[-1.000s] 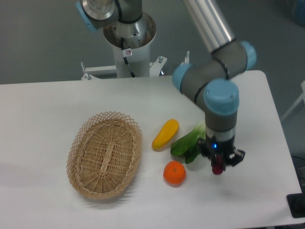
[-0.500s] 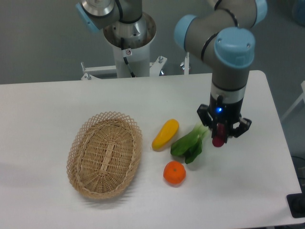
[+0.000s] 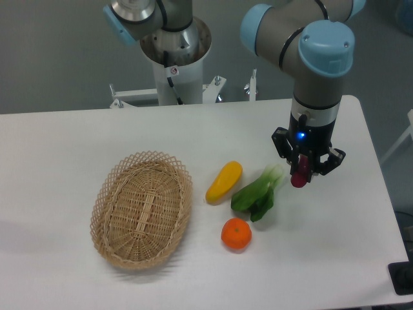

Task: Pick up the sweet potato from the table
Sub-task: 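Lift the gripped sweet potato up off the table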

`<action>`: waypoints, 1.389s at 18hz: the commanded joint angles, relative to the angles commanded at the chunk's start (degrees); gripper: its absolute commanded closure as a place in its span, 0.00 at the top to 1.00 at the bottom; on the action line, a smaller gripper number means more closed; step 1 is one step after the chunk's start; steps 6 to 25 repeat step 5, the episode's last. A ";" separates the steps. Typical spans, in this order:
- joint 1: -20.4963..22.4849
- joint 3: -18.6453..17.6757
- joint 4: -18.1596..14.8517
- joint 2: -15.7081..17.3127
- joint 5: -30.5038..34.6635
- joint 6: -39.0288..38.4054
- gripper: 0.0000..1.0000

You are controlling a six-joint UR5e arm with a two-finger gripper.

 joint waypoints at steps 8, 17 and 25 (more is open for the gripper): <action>0.00 0.17 0.09 0.00 0.00 0.00 0.24; 0.00 0.17 0.09 0.00 0.00 0.00 0.24; 0.00 0.17 0.09 0.00 0.00 0.00 0.24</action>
